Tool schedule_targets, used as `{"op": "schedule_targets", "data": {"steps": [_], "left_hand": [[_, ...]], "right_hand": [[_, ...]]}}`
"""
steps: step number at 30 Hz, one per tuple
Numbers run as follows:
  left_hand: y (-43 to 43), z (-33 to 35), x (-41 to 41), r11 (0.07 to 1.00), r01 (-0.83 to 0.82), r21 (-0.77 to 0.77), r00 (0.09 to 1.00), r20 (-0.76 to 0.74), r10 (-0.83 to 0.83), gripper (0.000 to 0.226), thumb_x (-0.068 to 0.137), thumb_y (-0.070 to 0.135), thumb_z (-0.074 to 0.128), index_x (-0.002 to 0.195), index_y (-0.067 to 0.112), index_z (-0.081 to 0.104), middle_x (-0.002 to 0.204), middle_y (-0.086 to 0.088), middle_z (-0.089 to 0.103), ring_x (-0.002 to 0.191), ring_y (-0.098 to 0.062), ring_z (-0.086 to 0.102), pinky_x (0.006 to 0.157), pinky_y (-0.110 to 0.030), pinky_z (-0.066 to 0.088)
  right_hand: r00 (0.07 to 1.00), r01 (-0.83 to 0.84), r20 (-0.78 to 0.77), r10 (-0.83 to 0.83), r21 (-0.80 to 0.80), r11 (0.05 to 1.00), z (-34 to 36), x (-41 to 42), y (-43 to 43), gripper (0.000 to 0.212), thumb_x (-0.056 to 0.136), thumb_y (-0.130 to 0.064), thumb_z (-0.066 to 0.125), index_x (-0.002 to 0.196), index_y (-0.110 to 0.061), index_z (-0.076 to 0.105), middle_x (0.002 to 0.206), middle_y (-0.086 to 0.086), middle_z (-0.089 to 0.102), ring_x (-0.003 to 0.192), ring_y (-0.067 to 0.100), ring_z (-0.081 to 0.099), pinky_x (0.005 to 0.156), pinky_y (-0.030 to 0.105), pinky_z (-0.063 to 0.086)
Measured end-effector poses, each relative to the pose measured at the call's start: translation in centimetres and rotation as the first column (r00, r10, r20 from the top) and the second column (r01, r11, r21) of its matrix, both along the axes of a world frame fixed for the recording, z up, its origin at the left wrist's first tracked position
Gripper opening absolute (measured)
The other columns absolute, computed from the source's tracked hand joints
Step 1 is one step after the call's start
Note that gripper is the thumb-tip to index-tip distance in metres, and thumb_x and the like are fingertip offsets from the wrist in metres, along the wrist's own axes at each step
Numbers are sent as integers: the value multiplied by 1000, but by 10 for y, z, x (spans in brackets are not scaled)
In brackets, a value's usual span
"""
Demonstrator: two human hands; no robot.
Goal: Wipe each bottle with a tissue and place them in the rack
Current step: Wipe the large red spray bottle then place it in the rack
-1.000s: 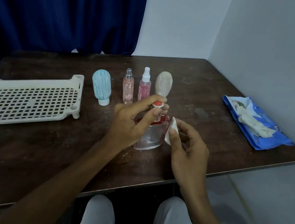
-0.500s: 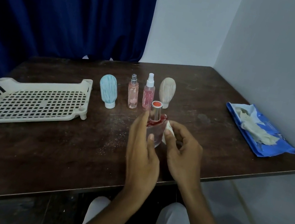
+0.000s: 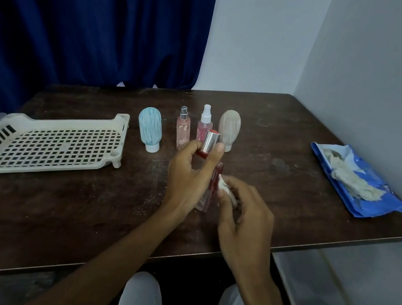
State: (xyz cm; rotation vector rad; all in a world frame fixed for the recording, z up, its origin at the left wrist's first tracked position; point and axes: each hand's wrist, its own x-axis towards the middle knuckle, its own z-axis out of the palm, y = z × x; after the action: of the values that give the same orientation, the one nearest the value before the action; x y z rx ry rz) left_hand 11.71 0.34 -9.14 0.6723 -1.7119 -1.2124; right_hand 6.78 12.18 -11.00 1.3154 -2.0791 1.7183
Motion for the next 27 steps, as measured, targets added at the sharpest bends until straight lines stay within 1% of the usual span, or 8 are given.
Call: {"op": "schedule_targets", "data": {"steps": [3, 7, 10, 15, 18, 23, 25, 27], "left_hand": [[-6, 0, 0, 1000, -2, -13, 997, -81, 1, 45, 90, 51, 63, 82, 6, 62, 72, -11, 61, 70, -18, 58, 71, -34, 51], [-16, 1, -6, 979, 137, 149, 968, -229, -100, 34, 93, 43, 61, 89, 10, 68, 94, -14, 72, 94, -21, 69, 87, -33, 55], [-24, -1, -16, 866, 348, 358, 903, -378, -207, 33, 94, 43, 59, 81, 13, 63, 102, -14, 71, 100, -30, 68, 92, -46, 54], [-34, -1, -23, 643, 522, 560, 838, -478, -264, 44, 93, 50, 55, 86, 8, 65, 101, -15, 69, 88, -26, 67, 80, -40, 55], [-40, -4, -21, 515, 600, 612, 799, -495, -342, 53, 92, 55, 52, 79, 8, 72, 93, -12, 69, 80, -21, 66, 82, -36, 51], [-51, -1, -22, 489, 610, 624, 793, -464, -396, 50, 95, 52, 53, 105, 3, 57, 90, -8, 69, 83, -18, 68, 79, -30, 56], [-54, -1, -22, 487, 609, 626, 792, -453, -409, 55, 95, 52, 53, 115, 1, 54, 90, -8, 69, 82, -18, 67, 78, -29, 57], [-56, -3, -23, 472, 620, 627, 784, -461, -417, 62, 91, 53, 55, 125, 2, 48, 98, -13, 67, 84, -21, 66, 80, -32, 57]], "right_hand": [[999, -12, -35, 11, -13, 1000, -2, 9, 0, 23, 93, -4, 66, 115, -11, 71, 106, -6, 70, 100, 2, 64, 87, 12, 47], [998, -52, 18, 53, -60, 997, -1, 16, 0, 27, 92, -3, 67, 118, -10, 71, 108, -6, 69, 101, -4, 63, 85, 7, 45], [1000, -14, 17, 15, -104, 994, 1, 18, 0, 27, 91, -3, 69, 116, -10, 72, 107, -5, 68, 99, -2, 64, 83, 7, 46], [995, 24, -96, -35, -112, 993, 4, 14, -7, 24, 90, -5, 68, 113, -7, 73, 109, 1, 69, 101, 1, 64, 88, 9, 46], [978, 42, -199, -57, -82, 996, 12, 4, -19, 23, 90, -2, 69, 112, -7, 73, 110, 4, 67, 101, 6, 64, 91, 11, 46], [946, -46, -316, 67, 75, 996, 33, -10, -51, 37, 87, -15, 44, 109, -4, 73, 113, 11, 65, 105, 24, 60, 88, 31, 49], [927, -31, -368, 74, 123, 992, 33, -9, -53, 28, 85, -2, 54, 105, -2, 73, 109, 14, 65, 101, 29, 62, 81, 39, 54], [881, 21, -468, 61, 167, 986, 27, -6, -44, 27, 81, 2, 66, 106, -5, 74, 107, 13, 66, 94, 25, 65, 72, 36, 59]]}}
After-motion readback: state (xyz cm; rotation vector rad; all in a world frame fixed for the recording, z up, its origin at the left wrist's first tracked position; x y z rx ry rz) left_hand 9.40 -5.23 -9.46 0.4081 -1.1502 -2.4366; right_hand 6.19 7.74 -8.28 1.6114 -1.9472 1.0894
